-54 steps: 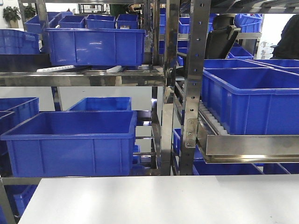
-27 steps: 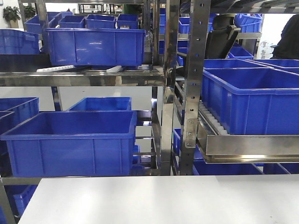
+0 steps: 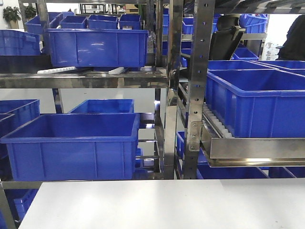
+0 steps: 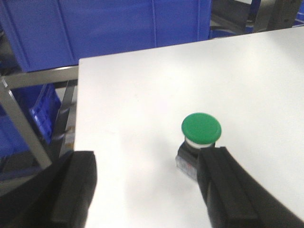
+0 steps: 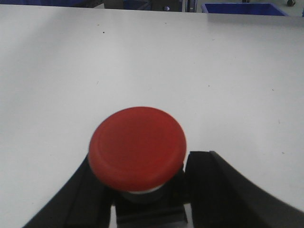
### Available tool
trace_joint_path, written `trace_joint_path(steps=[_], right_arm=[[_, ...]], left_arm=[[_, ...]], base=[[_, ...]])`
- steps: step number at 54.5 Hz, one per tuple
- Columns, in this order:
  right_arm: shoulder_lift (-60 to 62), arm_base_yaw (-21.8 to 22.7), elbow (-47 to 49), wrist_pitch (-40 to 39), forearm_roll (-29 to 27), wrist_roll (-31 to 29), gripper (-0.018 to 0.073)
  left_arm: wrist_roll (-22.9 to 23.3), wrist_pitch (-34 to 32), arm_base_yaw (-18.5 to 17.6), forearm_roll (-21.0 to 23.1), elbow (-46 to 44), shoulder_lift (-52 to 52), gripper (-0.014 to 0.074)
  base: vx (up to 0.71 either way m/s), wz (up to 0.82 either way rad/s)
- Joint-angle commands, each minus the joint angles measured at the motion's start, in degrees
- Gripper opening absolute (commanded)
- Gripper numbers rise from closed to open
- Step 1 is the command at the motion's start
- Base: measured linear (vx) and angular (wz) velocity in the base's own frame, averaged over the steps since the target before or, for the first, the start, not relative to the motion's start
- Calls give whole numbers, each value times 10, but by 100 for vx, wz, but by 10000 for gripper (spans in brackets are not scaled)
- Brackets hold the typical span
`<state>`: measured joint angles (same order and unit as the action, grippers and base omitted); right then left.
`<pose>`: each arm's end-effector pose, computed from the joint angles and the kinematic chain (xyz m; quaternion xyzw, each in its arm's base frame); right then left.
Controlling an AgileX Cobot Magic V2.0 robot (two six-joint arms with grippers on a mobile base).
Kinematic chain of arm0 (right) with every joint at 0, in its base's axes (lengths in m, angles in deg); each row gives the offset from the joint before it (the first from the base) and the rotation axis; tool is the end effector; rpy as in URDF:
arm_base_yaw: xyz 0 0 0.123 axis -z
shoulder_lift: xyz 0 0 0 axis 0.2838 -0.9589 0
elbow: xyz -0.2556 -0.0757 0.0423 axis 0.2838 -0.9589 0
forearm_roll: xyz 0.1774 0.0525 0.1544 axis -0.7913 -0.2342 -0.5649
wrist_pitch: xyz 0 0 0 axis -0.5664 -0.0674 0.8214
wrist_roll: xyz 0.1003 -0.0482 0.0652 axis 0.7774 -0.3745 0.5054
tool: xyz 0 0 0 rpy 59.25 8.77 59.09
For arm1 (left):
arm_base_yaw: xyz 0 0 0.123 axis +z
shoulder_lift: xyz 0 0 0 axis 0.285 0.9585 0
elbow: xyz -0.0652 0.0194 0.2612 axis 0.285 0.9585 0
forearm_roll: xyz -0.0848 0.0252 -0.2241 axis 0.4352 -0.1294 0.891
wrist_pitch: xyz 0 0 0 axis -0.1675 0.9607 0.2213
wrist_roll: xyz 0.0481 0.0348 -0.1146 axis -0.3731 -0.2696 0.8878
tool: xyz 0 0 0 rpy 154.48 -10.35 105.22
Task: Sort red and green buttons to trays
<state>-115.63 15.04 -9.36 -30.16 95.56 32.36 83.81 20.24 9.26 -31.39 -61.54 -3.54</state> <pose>0.2880 0.0298 0.0507 -0.0596 0.8403 0.0797 0.5328 0.1981 -0.0277 0.1528 0.0756 0.8340 -0.0311 0.5457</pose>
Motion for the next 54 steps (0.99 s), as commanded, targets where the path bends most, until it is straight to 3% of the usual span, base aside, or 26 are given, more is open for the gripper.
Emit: trace_joint_path(steps=[1,10,22,29,54], right_arm=[[20,3,4,-106,3,-3,-10],[20,3,4,-106,3,-3,-10],[20,3,4,-107,-1,-4,-10],[20,3,4,-106,-1,-4,-10],[20,3,4,-107,-1,-4,-10]], left_arm=[[4,-178,0,-17,-13,76,556],[30,-235,0,-30,-13,213,556],[60,-403,0,-132,-13,334,556],[57,-450,0,-140,-13,378,556],[57,-439,0,-140,-104,451,556]], base=[[0,0],[0,0],[0,0],[0,0],[0,0]])
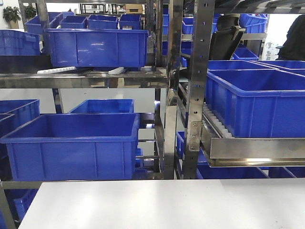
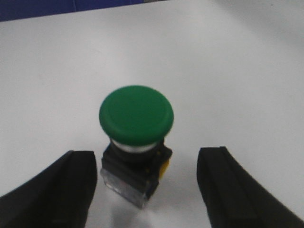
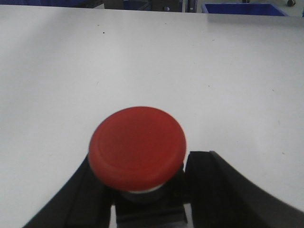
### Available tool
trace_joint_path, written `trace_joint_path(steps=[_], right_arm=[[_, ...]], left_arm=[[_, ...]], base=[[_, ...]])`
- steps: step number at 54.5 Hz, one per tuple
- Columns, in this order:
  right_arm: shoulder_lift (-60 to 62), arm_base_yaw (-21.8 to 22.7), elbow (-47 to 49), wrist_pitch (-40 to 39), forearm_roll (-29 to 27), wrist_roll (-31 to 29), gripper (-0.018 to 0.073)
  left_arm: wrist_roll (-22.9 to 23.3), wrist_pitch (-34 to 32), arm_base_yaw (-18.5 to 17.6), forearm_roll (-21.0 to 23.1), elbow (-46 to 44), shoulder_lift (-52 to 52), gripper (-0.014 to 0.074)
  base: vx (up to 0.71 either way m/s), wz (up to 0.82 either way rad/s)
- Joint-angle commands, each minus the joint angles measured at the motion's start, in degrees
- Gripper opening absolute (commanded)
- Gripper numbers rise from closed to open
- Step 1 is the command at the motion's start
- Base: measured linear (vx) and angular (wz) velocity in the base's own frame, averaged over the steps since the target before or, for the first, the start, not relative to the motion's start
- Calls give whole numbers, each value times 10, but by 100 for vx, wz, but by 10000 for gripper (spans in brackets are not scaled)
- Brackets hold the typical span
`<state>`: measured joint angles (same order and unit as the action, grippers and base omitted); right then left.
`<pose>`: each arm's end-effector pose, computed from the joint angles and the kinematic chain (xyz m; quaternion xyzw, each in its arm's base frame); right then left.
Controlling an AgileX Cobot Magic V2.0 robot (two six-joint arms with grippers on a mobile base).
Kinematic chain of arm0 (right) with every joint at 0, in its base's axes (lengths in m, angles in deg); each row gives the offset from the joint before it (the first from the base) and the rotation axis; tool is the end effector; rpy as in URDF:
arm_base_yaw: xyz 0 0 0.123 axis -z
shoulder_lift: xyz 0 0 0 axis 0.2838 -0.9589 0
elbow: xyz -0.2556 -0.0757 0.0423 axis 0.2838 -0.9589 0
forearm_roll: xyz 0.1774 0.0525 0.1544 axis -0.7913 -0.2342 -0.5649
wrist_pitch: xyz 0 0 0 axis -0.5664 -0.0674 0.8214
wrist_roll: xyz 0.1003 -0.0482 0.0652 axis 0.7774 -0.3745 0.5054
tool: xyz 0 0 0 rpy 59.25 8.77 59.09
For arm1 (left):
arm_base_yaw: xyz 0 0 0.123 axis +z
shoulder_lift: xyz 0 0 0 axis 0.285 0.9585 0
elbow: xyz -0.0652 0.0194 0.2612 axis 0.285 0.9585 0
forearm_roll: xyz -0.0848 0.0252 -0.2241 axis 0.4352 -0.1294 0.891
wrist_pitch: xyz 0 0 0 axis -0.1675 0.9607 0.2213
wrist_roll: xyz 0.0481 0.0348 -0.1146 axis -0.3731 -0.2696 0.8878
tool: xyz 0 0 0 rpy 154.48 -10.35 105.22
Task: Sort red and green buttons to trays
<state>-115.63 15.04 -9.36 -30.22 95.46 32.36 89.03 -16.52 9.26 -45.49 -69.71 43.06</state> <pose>0.2881 0.0296 0.0509 -0.0589 0.8401 0.0793 0.5333 0.2557 -0.0658 0.0649 0.1377 0.8339 -0.1318 0.5180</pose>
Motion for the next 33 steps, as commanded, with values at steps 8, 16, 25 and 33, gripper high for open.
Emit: trace_joint_path(steps=[8,16,25,33], right_arm=[[20,3,4,-109,-1,-4,-10],[20,3,4,-109,-8,-4,-10],[20,3,4,-109,-15,-4,-10],[20,3,4,-109,-13,-3,-10]], left_arm=[[5,-33,0,0,-47,-6,553],[17,-35,0,-5,-60,8,503],[24,-36,0,-3,-64,14,319],[24,-37,0,-3,-64,14,81]], base=[[0,0],[0,0],[0,0],[0,0]])
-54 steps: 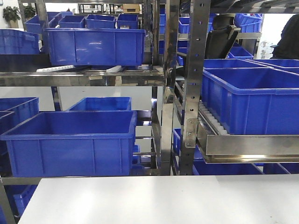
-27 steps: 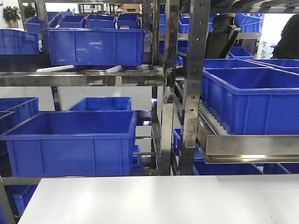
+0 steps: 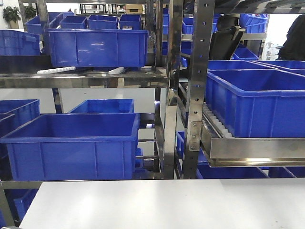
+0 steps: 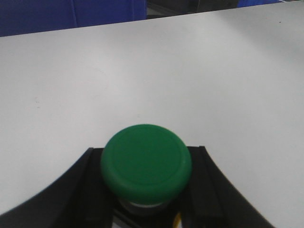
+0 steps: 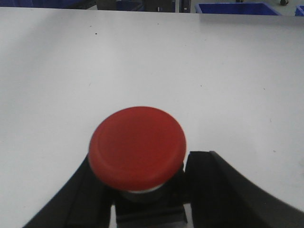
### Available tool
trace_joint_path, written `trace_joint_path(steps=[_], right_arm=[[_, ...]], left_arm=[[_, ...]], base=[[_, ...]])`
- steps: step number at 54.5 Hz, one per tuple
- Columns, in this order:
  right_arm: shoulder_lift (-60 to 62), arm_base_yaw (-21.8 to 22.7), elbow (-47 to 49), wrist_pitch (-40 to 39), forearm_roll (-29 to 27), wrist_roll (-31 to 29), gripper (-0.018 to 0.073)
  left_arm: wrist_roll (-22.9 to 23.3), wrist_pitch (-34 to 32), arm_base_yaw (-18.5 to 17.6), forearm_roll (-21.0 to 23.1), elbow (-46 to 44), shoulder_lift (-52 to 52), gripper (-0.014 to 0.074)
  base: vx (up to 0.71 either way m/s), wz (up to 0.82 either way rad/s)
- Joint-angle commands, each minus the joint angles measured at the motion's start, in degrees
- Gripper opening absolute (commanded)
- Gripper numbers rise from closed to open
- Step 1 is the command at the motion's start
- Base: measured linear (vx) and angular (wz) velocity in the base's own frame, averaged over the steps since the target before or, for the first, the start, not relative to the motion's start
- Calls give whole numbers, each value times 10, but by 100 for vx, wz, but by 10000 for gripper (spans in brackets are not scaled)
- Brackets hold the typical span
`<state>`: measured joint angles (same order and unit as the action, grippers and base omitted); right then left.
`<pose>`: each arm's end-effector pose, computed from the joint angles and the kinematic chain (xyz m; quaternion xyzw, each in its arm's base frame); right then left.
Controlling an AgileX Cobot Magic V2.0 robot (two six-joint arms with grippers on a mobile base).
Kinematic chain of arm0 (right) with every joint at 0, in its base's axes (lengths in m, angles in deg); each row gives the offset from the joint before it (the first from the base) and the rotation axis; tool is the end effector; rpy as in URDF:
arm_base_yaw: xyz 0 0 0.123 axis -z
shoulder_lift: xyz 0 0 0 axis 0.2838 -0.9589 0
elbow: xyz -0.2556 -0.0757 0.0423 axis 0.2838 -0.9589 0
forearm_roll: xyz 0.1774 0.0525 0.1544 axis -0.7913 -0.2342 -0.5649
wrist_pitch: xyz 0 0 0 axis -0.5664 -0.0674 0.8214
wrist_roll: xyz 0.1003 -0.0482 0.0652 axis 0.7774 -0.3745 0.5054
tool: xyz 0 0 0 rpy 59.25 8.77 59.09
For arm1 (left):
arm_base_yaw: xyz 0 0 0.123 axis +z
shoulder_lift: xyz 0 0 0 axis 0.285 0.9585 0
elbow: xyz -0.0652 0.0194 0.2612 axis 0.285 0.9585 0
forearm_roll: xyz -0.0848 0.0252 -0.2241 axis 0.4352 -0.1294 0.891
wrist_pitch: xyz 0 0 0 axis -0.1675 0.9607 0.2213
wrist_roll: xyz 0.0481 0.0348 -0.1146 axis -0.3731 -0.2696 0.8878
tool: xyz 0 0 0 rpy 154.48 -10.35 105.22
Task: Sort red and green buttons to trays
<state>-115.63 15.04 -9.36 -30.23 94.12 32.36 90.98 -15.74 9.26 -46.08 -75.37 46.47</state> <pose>0.2887 0.0269 0.0509 -0.0491 0.8407 0.0730 0.5343 0.2797 -0.0699 0.0607 0.1298 0.8286 -0.1413 0.5259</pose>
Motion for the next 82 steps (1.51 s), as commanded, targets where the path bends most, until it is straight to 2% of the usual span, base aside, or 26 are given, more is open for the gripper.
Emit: trace_joint_path(steps=[1,4,6,7,16,26,31,37,40,46,52,56,66,75,82], right_arm=[[20,3,4,-109,1,-3,-10],[20,3,4,-109,2,-3,-10],[20,3,4,-109,2,-3,-10],[48,3,4,-90,32,-1,-10],[146,3,5,5,46,33,-10],[306,3,29,216,68,117,-10],[392,2,61,345,123,155,-10],[486,2,102,471,208,236,-10],[528,2,111,514,244,272,-10],[620,2,112,551,327,344,-10],[707,-16,112,602,398,413,-10],[758,-41,111,624,423,442,-10],[852,-120,111,706,424,453,-10],[896,-188,111,773,409,452,-10],[907,-212,111,779,410,452,-10]], left_arm=[[5,-45,0,3,-8,-21,59],[11,-45,0,1,-8,-24,-11],[25,-43,0,-4,-8,-29,-9],[100,5,0,-13,-8,-102,-6],[110,109,0,-13,-9,-215,0],[119,342,0,-25,-59,-342,0],[161,469,0,-61,-106,-397,0],[212,568,-11,-97,-150,-451,0],[215,592,-22,-107,-159,-472,0],[213,633,-64,-107,-156,-519,0],[213,696,-115,-89,-152,-563,0],[213,727,-140,-70,-152,-597,0],[208,787,-178,-26,-150,-702,0],[209,797,-177,-22,-126,-789,0],[209,797,-177,-23,-107,-827,0]], base=[[0,0],[0,0],[0,0],[0,0],[0,0],[0,0],[0,0],[0,0],[0,0],[0,0],[0,0],[0,0],[0,0],[0,0],[0,0]])
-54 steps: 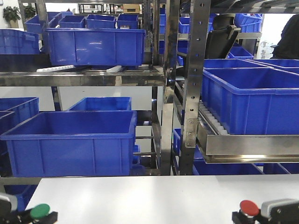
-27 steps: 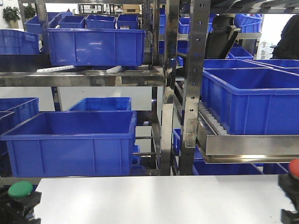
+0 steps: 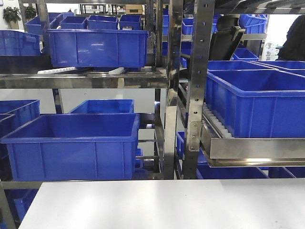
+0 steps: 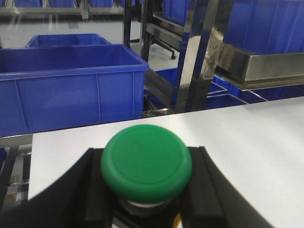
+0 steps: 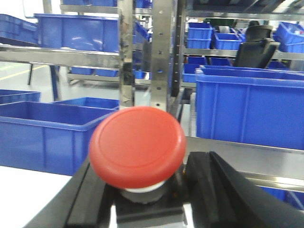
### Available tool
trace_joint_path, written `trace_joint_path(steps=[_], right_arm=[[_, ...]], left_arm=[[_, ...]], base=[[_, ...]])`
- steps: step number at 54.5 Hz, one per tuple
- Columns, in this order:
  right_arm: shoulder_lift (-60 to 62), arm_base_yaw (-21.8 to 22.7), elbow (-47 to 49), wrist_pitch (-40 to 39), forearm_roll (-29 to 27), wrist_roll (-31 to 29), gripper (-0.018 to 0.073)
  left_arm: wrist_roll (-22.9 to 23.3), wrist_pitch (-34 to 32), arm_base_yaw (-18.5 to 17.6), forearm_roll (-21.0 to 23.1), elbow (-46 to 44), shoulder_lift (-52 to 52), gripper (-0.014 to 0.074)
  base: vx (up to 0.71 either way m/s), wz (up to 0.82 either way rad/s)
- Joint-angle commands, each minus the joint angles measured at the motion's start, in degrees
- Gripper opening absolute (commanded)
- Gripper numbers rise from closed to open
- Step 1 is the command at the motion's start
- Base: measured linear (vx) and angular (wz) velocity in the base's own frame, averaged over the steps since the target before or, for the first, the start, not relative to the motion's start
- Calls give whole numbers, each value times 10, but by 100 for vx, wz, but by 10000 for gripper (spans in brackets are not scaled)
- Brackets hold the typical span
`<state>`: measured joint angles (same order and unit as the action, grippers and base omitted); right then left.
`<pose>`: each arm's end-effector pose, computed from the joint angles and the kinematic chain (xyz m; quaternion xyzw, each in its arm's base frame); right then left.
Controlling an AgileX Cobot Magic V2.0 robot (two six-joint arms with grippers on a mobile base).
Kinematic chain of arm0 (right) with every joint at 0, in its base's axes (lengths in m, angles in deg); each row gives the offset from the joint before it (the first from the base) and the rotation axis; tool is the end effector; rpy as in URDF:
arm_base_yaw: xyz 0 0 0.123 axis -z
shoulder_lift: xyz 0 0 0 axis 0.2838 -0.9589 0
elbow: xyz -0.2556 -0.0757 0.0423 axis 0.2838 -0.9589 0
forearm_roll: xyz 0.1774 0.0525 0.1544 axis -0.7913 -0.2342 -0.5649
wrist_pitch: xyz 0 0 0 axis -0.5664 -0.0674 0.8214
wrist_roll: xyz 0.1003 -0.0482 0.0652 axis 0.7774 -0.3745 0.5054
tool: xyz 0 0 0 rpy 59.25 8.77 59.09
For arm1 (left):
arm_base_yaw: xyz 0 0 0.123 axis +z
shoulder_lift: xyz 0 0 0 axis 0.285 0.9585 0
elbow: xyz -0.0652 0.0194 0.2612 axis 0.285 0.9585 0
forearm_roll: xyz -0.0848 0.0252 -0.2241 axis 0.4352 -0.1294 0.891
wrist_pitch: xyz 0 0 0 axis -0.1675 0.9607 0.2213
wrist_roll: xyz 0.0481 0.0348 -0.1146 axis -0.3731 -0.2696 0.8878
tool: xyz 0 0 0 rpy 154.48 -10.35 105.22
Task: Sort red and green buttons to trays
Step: 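Drive the base away from the shelving while holding both buttons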
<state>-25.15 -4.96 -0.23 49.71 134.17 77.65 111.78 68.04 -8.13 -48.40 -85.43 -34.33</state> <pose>0.1361 0.0276 0.3343 -0.0616 0.7057 0.0708 0.7023 0.1499 -0.0532 0.2997 0.0732 0.7939 -0.1340 0.5886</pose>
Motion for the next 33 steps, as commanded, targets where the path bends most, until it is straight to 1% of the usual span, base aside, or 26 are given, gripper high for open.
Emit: trace_joint_path(steps=[1,33], right_arm=[[2,-14,19,-20,9,-1,-10],[1,-13,19,-25,8,-1,-10]], left_arm=[[1,-40,-3,0,-5,-22,0],[1,-35,-3,0,-3,-30,0]], base=[[0,0],[0,0]])
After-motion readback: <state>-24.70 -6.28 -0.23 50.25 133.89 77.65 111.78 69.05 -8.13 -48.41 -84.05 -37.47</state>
